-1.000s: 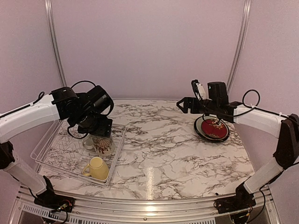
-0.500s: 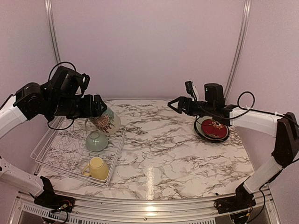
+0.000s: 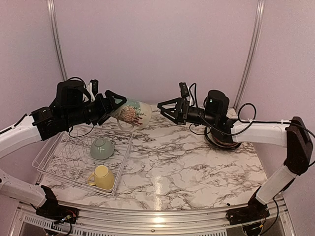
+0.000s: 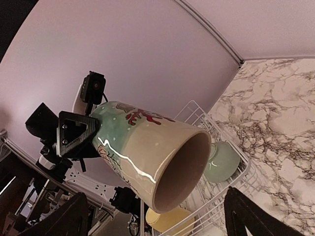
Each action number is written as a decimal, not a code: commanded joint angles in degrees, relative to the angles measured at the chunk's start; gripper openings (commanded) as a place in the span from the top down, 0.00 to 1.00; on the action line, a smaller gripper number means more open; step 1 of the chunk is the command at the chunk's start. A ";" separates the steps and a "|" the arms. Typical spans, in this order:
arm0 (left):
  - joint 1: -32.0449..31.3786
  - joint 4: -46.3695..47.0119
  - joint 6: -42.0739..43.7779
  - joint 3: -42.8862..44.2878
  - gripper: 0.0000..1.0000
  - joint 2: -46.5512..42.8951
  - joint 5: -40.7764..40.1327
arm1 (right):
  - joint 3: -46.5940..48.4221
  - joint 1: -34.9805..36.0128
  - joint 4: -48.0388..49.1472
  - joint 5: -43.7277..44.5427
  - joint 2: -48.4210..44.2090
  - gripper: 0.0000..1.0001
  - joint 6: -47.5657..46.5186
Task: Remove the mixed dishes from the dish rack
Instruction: Pass from the left arm to the right
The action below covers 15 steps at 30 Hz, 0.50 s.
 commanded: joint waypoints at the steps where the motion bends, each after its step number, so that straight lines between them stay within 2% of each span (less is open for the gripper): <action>1: 0.43 24.60 -7.26 -0.87 1.00 -0.09 9.05 | 1.48 1.93 9.73 -2.84 3.06 0.08 6.91; 5: 0.48 32.08 -11.06 -3.98 1.00 1.38 11.58 | 2.33 2.93 12.29 -3.45 4.18 0.11 7.61; 10: 0.81 38.40 -14.78 -6.36 1.00 4.18 14.33 | 2.19 3.36 19.95 -5.40 4.58 0.25 11.31; 15: 1.17 44.73 -18.56 -8.03 1.00 7.23 16.74 | 2.57 3.99 21.73 -6.00 3.84 0.40 12.15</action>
